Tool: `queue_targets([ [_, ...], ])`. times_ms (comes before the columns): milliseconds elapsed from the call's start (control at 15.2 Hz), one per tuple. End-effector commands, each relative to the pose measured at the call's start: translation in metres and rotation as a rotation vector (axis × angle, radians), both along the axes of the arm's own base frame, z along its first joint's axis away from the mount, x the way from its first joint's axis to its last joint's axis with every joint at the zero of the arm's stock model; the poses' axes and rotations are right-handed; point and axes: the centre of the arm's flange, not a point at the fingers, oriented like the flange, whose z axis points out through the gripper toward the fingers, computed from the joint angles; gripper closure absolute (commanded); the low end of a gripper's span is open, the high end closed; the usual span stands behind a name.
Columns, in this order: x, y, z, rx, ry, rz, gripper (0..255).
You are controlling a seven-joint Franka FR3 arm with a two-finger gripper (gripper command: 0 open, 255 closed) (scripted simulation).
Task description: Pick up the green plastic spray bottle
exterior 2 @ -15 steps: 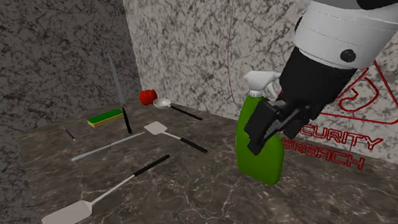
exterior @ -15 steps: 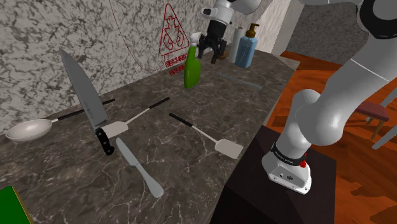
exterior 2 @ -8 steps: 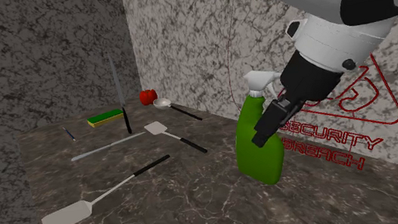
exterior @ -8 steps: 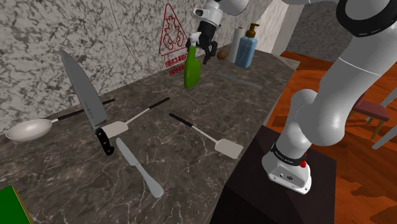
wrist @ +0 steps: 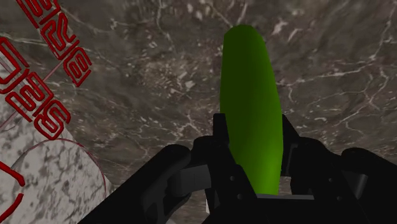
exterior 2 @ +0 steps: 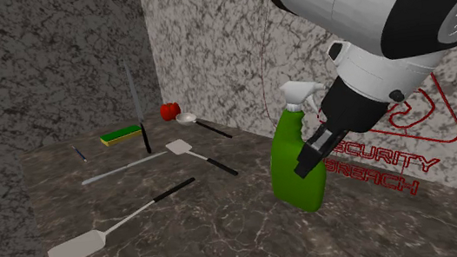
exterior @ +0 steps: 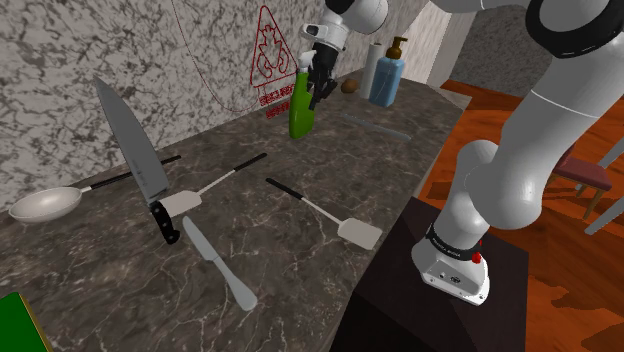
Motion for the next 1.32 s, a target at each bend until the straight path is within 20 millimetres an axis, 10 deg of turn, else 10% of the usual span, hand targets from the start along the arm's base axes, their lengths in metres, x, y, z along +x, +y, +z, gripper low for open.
queue_targets([
  [0,0.000,0.000,0.000,0.000,0.000,0.000,255],
  [396,0.000,0.000,-0.001,0.000,0.000,0.000,255],
  [1254,0.000,0.000,0.068,0.000,0.000,0.000,255],
])
